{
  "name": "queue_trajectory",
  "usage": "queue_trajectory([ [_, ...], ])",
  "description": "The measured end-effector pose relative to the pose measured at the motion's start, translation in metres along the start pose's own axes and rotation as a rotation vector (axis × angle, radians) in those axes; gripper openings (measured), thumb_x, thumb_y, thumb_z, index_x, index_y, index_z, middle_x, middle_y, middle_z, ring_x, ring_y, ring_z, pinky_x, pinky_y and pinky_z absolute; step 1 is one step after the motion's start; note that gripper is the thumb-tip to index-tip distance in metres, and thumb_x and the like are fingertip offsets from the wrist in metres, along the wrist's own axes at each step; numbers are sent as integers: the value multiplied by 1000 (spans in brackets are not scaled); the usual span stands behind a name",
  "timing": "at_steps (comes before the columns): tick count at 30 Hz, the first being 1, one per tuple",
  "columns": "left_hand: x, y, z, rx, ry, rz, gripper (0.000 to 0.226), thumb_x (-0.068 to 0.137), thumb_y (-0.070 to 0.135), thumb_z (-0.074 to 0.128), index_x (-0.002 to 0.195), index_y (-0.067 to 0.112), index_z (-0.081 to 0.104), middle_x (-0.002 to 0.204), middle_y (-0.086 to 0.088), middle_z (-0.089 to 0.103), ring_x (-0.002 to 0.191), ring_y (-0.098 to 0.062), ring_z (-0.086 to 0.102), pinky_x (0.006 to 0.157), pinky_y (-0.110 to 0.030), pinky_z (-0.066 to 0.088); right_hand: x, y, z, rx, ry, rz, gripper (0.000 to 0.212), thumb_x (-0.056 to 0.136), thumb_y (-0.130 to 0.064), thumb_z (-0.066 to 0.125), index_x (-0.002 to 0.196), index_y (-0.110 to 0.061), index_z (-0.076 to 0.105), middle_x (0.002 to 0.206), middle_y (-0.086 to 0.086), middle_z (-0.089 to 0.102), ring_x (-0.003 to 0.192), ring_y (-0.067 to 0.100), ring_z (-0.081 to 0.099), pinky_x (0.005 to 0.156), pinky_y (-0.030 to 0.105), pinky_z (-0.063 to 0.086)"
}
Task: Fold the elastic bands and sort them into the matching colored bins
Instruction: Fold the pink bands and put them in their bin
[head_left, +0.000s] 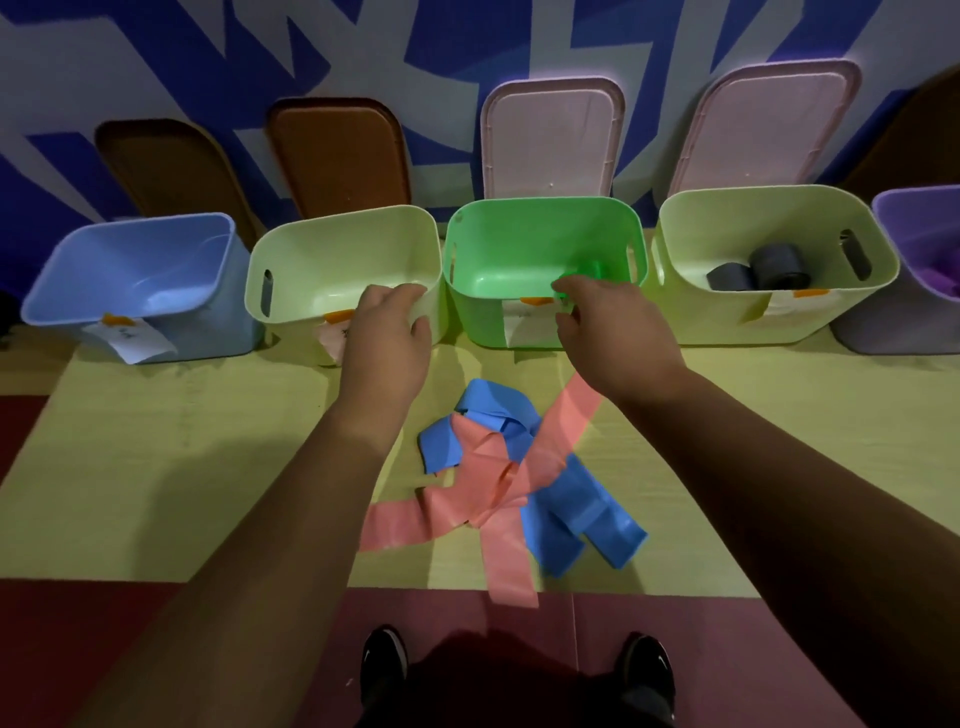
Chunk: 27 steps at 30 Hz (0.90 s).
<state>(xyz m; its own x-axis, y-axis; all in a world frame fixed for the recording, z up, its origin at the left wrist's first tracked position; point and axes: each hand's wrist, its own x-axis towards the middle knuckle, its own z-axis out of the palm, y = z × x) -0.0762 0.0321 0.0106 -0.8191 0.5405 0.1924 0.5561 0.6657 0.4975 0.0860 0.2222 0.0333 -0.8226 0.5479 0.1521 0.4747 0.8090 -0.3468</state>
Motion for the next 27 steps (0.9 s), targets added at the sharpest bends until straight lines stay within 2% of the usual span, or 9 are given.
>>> queue_trajectory([
  [8, 8, -15, -8, -1, 37, 14, 25, 102, 17, 63, 125, 11, 71, 121, -11, 61, 106, -28, 63, 89, -24, 39, 5, -25, 5, -26, -9, 23, 42, 93, -19, 57, 134, -17, 68, 113, 13, 74, 101, 41, 67, 80, 48, 59],
  [14, -3, -9, -14, -95, 53, -22, 37, 98, 13, 61, 135, 16, 64, 136, -7, 54, 107, -28, 65, 95, -36, 54, -3, -37, 13, 108, 27, -10, 42, 95, -17, 56, 135, -14, 68, 115, 14, 74, 103, 37, 68, 83, 45, 58],
  [15, -9, -7, -16, -124, 66, -35, 38, 97, 13, 61, 135, 16, 62, 137, -5, 52, 108, -26, 65, 94, -35, 54, -7, -38, 14, 143, 20, -17, 42, 96, -17, 56, 136, -15, 67, 115, 13, 74, 104, 35, 68, 85, 45, 57],
  [17, -27, -4, -17, -173, 73, -56, 36, 98, 13, 61, 134, 14, 60, 135, -3, 51, 102, -20, 63, 85, -23, 48, -18, -39, 18, 206, 2, -38, 40, 98, -18, 55, 136, -17, 67, 118, 10, 73, 106, 31, 68, 89, 43, 57],
  [19, -50, -4, -13, -212, 37, -83, 32, 98, 14, 63, 131, 15, 62, 133, 0, 52, 90, -13, 63, 82, -20, 45, -31, -39, 23, 244, -18, -58, 38, 99, -18, 56, 134, -19, 68, 123, 8, 73, 109, 28, 67, 93, 41, 55],
  [22, -86, -10, 1, -255, -67, -119, 27, 99, 17, 65, 125, 20, 66, 126, 4, 59, 86, 0, 62, 88, -28, 51, -51, -40, 38, 279, -98, -72, 35, 100, -18, 56, 133, -18, 69, 125, 8, 72, 111, 28, 66, 94, 38, 53],
  [25, -113, -15, 13, -296, -156, -92, 21, 97, 13, 64, 114, 24, 70, 118, 7, 63, 90, -4, 65, 90, -33, 56, -70, -45, 56, 288, -146, -90, 32, 100, -19, 56, 127, -18, 72, 122, 6, 73, 111, 26, 66, 93, 36, 52],
  [27, -128, -20, 18, -303, -179, -47, 29, 95, 9, 63, 103, 37, 69, 111, 11, 64, 91, -2, 65, 88, -28, 56, -83, -48, 65, 317, -146, -85, 30, 100, -20, 56, 124, -20, 74, 122, 4, 73, 109, 24, 67, 94, 37, 53],
])
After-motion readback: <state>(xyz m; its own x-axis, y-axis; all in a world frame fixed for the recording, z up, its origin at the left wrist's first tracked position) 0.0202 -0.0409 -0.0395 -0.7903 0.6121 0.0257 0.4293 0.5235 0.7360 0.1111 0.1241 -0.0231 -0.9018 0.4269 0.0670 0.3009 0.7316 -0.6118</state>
